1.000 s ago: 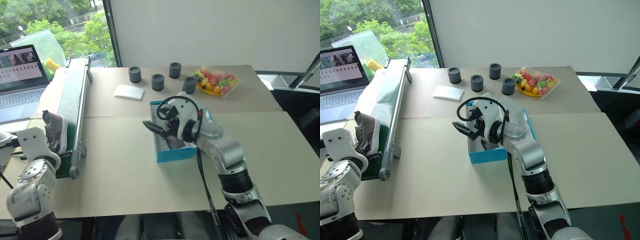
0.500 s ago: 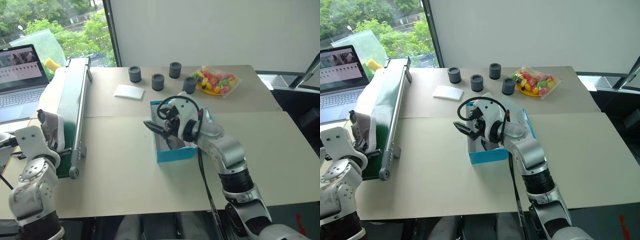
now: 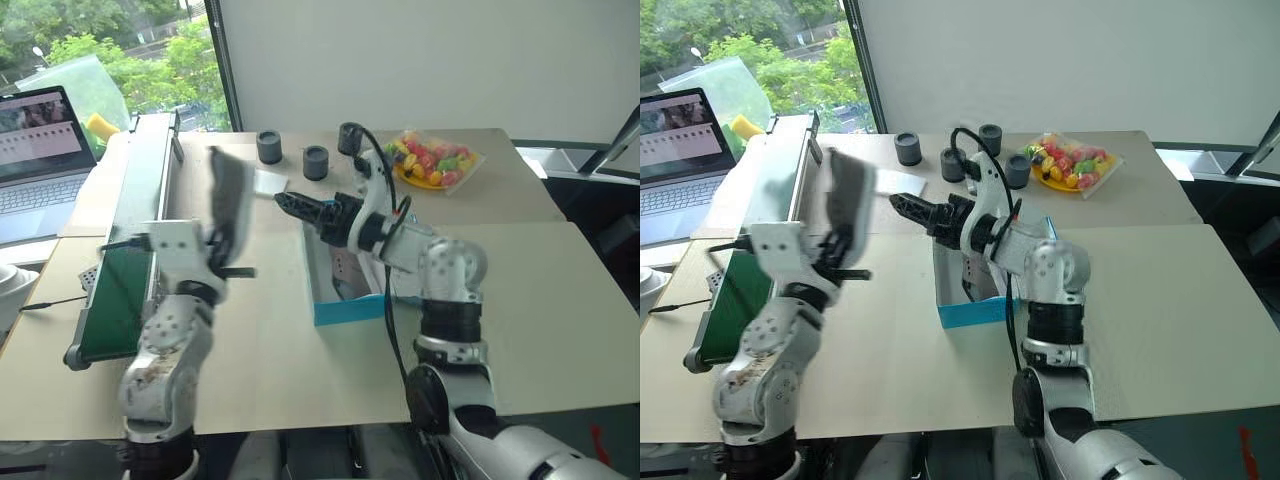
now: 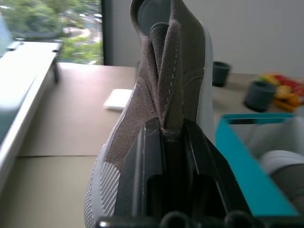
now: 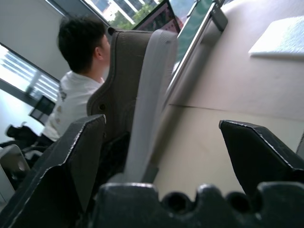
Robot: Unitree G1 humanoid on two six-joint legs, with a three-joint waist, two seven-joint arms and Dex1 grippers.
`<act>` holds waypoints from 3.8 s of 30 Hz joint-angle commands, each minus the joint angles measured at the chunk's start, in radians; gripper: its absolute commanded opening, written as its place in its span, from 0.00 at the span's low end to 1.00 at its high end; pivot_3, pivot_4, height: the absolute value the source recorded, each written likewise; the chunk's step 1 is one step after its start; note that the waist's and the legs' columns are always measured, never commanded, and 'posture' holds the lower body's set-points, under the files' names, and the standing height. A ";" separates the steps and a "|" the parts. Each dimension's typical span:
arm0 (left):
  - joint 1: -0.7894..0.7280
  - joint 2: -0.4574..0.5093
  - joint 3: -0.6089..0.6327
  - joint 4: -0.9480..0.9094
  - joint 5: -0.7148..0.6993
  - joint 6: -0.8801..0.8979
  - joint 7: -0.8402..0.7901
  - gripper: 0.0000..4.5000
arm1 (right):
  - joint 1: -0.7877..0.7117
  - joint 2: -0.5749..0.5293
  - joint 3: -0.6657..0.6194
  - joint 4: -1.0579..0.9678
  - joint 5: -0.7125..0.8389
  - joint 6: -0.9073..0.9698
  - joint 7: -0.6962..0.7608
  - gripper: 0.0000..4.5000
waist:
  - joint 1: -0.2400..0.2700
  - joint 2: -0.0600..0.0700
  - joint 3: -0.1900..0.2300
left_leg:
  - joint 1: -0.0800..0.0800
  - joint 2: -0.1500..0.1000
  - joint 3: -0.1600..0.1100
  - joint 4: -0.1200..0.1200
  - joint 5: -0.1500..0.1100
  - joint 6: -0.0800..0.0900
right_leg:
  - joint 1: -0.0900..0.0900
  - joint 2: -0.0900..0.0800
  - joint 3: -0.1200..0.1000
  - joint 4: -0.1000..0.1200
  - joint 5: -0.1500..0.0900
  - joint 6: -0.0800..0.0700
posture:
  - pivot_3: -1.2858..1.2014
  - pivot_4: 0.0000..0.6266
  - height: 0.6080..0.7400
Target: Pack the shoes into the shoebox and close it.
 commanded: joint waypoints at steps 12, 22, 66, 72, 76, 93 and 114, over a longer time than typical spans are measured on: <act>-0.042 0.025 -0.017 -0.049 -0.210 0.136 -0.054 0.00 | -0.041 0.036 -0.050 0.009 0.141 0.042 -0.147 1.00 | -0.004 0.000 0.000 | 0.001 -0.001 0.003 0.001 0.000 0.000 | 0.001 0.002 0.000 -0.002 0.000 0.000 | 0.52 0.24 1.00; -0.072 0.058 -0.016 -0.016 -0.199 0.132 -0.052 0.00 | -0.021 0.033 -0.032 -0.023 0.182 -0.001 -0.207 0.53 | -0.005 0.000 0.000 | 0.001 -0.001 0.003 0.001 0.000 0.000 | 0.001 0.002 0.000 -0.003 0.000 0.000 | 0.52 0.24 1.00; 0.109 0.282 -0.022 -0.067 -0.171 0.059 -0.229 0.52 | -0.451 -0.449 0.466 0.663 -0.136 0.051 0.099 0.11 | -0.005 0.002 0.002 | 0.001 -0.001 0.005 0.000 0.000 0.001 | 0.002 0.003 0.000 -0.006 -0.001 0.000 | 0.52 0.24 1.00; 0.129 0.273 -0.041 -0.097 -0.167 0.061 -0.223 0.52 | -0.495 -0.416 0.577 0.869 -0.328 -0.113 0.271 0.11 | -0.002 0.003 0.002 | 0.000 -0.001 0.004 0.000 0.000 0.001 | 0.000 0.002 0.000 -0.005 -0.001 0.000 | 0.52 0.24 1.00; 0.142 0.272 -0.050 -0.095 -0.157 0.052 -0.222 0.52 | -0.521 -0.358 0.600 0.976 -0.417 -0.175 0.328 0.11 | -0.005 0.003 0.002 | 0.001 -0.001 0.004 0.000 0.000 0.000 | 0.001 0.002 0.000 -0.004 -0.001 0.000 | 0.52 0.24 1.00; 0.138 0.247 -0.095 -0.075 -0.110 0.024 -0.211 0.52 | -0.509 -0.153 0.617 1.137 -0.662 -0.278 0.401 0.11 | -0.009 0.003 0.001 | 0.005 -0.001 0.004 0.000 0.000 0.000 | 0.003 0.002 0.001 -0.003 -0.001 0.000 | 0.52 0.24 1.00; 0.138 0.246 -0.098 -0.085 -0.097 0.029 -0.208 0.52 | -0.355 -0.105 0.674 1.194 -0.874 -0.454 0.380 0.11 | -0.030 0.004 -0.015 | 0.038 0.000 0.003 -0.003 -0.001 -0.001 | 0.037 0.003 0.001 -0.006 -0.010 0.006 | 0.52 0.24 1.00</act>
